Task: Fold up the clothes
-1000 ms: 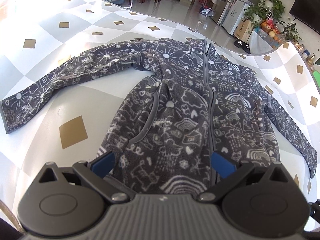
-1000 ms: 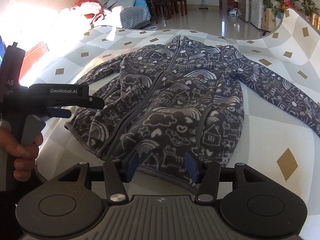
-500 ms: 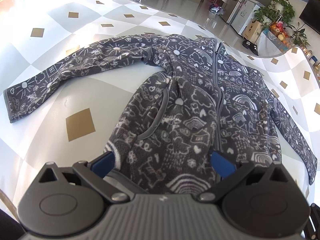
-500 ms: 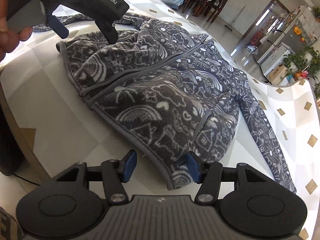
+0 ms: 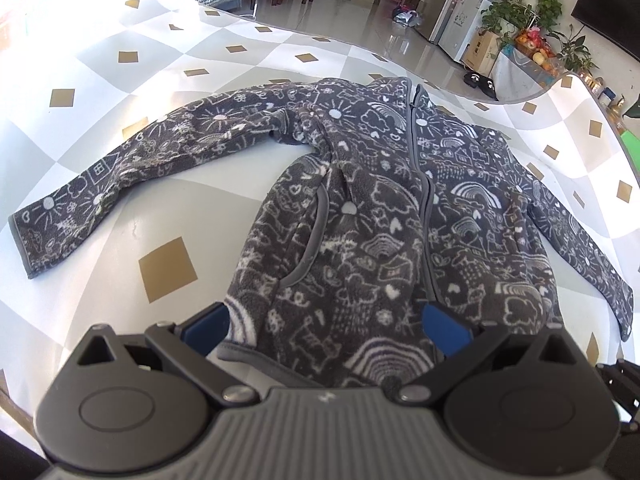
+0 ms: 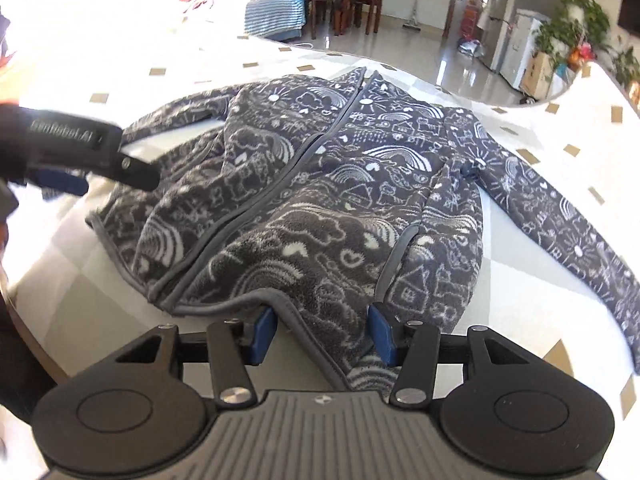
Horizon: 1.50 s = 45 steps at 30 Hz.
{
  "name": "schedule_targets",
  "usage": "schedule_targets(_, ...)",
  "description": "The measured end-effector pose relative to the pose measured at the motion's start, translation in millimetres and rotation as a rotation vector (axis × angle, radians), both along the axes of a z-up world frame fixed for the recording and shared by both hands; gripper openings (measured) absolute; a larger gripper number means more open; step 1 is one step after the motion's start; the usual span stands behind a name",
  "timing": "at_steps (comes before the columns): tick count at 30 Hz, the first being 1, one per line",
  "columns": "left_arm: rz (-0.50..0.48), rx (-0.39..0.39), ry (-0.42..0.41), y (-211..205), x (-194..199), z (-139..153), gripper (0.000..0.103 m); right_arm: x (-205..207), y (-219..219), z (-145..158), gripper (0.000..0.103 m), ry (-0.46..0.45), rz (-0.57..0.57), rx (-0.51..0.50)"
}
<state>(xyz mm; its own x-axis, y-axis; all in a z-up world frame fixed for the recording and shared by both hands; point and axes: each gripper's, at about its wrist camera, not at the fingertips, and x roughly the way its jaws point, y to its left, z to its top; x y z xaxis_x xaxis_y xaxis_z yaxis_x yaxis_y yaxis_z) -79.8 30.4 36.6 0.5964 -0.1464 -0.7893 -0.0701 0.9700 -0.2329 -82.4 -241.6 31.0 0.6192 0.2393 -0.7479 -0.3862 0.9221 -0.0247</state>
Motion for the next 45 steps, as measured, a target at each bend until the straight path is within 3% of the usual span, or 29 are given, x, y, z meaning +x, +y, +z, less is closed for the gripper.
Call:
schedule_targets(9, -0.127, 0.035, -0.018, -9.2, -20.8, 9.2, 0.103, 27.1, -30.5, 16.6, 0.045, 0.083, -0.2, 0.283)
schedule_targets(14, -0.19, 0.076, -0.024, -17.9, -29.0, 6.4, 0.103, 40.6, -39.4, 24.9, 0.045, 0.104, -0.281, 0.392)
schedule_targets(18, -0.186, 0.13, -0.03, -20.8, -27.6, 1.2, 0.103, 49.1, -45.7, 28.2, 0.046, 0.118, -0.34, 0.459)
schedule_targets(25, -0.174, 0.159, -0.03, -26.0, -20.7, -7.8, 0.103, 57.1, -52.6, 29.8, 0.046, 0.113, -0.389, 0.504)
schedule_targets(36, 0.019, 0.222, -0.049, -9.2, 7.7, -18.4, 0.103, 61.1, -67.9, 29.0, 0.046, 0.084, -0.448, 0.517)
schedule_targets(41, 0.102, 0.179, -0.085, 3.0, 25.9, -9.8, 0.103, 59.0, -72.5, 24.6, 0.046, 0.076, -0.459, 0.459)
schedule_targets(45, 0.153, 0.145, -0.069, 10.5, 34.2, -12.4, 0.103, 57.7, -79.4, 14.6, 0.047, 0.114, -0.476, 0.442)
